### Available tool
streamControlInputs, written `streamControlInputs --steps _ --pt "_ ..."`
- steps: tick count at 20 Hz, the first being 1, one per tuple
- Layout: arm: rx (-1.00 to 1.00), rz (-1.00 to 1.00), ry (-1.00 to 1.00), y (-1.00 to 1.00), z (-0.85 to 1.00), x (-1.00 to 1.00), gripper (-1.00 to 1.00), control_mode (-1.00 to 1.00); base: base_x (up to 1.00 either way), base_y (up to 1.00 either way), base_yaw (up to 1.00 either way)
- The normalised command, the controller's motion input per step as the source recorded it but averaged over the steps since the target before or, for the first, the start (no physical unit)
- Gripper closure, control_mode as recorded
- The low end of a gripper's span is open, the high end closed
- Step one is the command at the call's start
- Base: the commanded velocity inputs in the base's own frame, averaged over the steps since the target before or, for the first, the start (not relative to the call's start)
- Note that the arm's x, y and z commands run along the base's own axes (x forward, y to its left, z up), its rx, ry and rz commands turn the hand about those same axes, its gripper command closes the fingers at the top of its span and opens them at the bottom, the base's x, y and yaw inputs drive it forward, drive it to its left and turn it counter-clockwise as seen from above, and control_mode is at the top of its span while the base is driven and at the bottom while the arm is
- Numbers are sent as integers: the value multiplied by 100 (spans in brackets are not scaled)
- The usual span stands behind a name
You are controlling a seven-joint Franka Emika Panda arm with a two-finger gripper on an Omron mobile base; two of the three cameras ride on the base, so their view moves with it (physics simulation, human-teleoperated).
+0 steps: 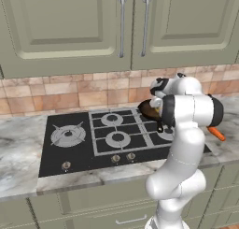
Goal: Put the carrot and lemon in the pan. Then turn on the rear right burner and set the heat to medium.
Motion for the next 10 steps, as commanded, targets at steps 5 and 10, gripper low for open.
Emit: streamControlInputs --steps 5,10 --pt "0 0 0 0 -19 4 100 -100 0 0 0" --pt "0 0 0 0 -13 12 100 -100 0 0 0"
